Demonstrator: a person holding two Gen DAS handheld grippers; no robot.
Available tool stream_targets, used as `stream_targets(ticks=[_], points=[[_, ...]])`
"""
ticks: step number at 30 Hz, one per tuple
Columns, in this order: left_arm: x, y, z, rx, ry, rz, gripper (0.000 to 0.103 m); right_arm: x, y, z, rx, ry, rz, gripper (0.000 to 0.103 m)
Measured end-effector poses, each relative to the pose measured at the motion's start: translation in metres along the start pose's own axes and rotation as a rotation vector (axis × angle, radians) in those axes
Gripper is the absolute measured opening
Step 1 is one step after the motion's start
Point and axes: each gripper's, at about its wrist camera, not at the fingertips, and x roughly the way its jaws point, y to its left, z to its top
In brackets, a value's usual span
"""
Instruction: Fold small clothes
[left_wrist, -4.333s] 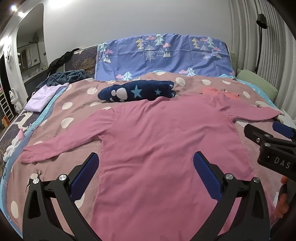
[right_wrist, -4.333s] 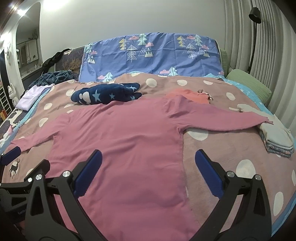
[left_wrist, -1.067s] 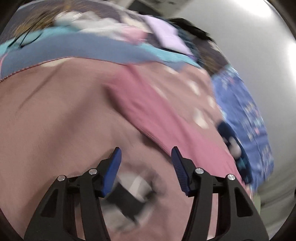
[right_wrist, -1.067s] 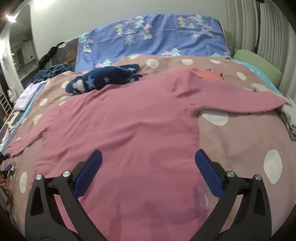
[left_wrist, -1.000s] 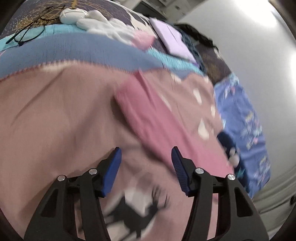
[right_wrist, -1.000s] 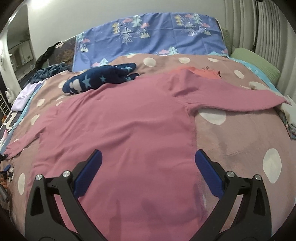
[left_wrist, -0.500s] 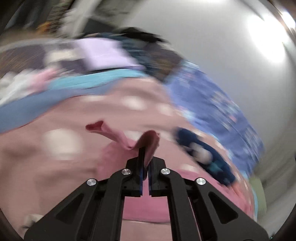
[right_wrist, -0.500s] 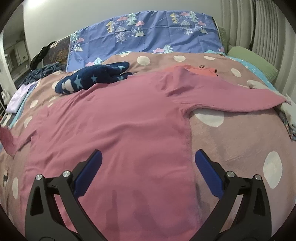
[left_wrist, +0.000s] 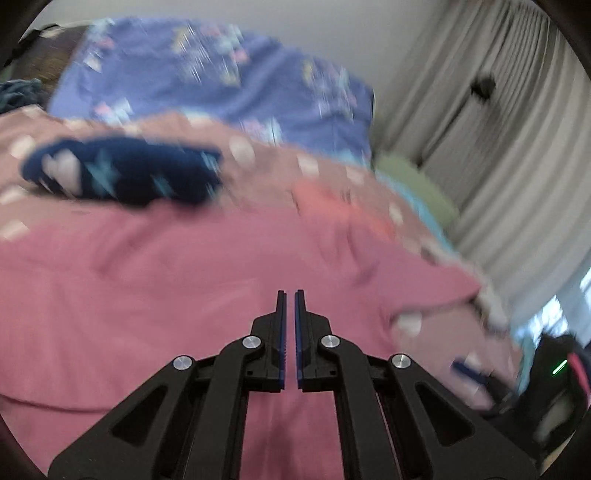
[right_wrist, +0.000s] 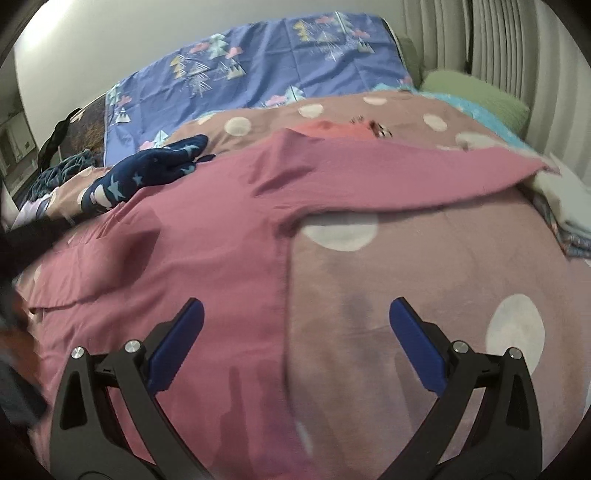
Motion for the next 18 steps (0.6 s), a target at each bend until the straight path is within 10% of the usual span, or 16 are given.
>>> stream_targets(ticks=[5, 10, 18], points=[[0.036, 0.004, -0.039, -0.030, 0.136, 0.011, 0.004, 0.003, -0.015, 0.015, 0.051, 0.031, 0.075, 0.091], [0.003, 0.009, -0.051, -0.008, 0.066, 0.094, 0.038, 0.013, 0.017, 0.038, -0.076, 0.048, 0.212, 0.048], [0.016, -0.010, -0.045, 0.286, 0.112, 0.236, 0.051, 0.100, 0.089, 0.081, -0.071, 0.324, 0.590, 0.048]])
